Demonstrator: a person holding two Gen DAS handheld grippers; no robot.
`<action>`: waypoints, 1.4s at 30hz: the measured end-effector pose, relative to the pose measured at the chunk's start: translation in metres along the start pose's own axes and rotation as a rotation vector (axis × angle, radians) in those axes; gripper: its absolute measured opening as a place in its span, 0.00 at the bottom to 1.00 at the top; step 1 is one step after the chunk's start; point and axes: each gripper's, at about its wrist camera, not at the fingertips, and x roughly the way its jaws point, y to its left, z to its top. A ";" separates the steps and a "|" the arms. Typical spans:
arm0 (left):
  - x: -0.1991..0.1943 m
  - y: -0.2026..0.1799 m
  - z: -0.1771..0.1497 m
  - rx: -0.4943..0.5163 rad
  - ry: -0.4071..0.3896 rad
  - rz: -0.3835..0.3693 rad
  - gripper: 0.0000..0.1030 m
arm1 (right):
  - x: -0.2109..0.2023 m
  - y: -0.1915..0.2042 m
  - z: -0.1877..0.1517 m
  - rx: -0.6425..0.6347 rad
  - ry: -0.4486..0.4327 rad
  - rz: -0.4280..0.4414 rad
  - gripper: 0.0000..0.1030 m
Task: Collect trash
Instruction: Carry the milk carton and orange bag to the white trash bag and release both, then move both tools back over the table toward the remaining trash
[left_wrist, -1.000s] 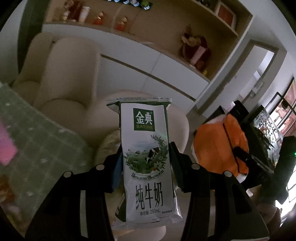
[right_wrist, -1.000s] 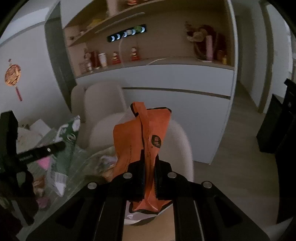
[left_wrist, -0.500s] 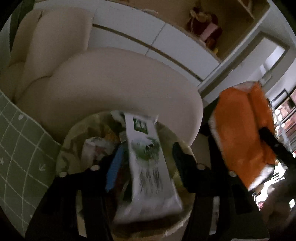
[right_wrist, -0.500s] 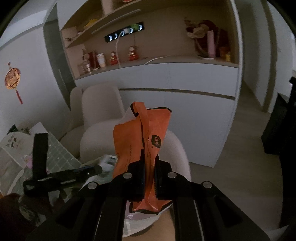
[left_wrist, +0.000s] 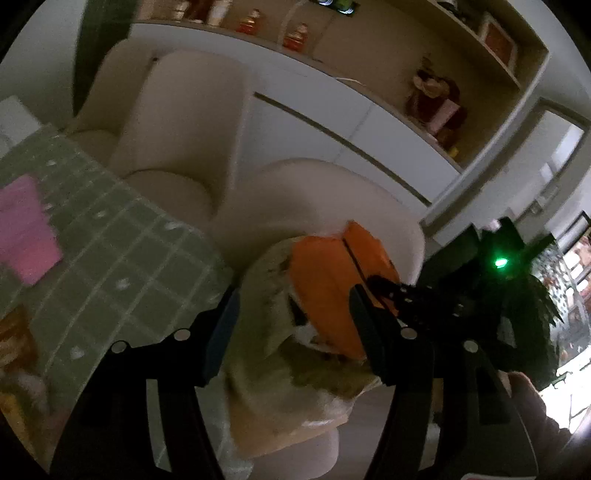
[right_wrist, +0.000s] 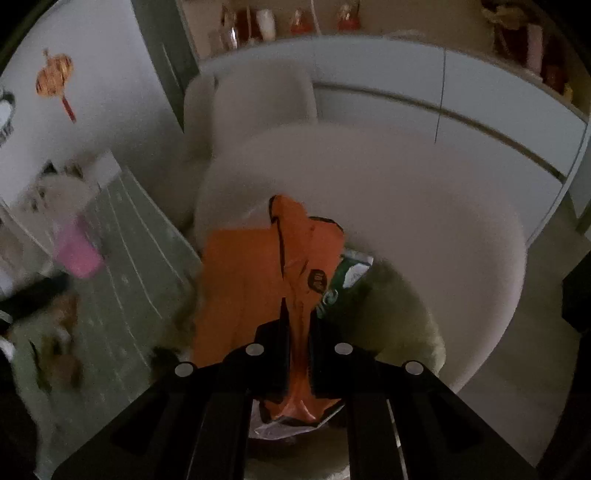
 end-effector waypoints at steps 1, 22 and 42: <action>-0.005 0.005 -0.002 -0.006 -0.007 0.011 0.57 | 0.005 0.000 -0.005 -0.010 0.026 -0.012 0.09; -0.069 0.058 -0.049 -0.078 -0.006 0.107 0.57 | -0.029 0.019 -0.036 -0.009 0.005 -0.087 0.31; -0.210 0.184 -0.136 -0.152 -0.093 0.316 0.57 | -0.126 0.170 -0.100 -0.016 -0.224 0.083 0.34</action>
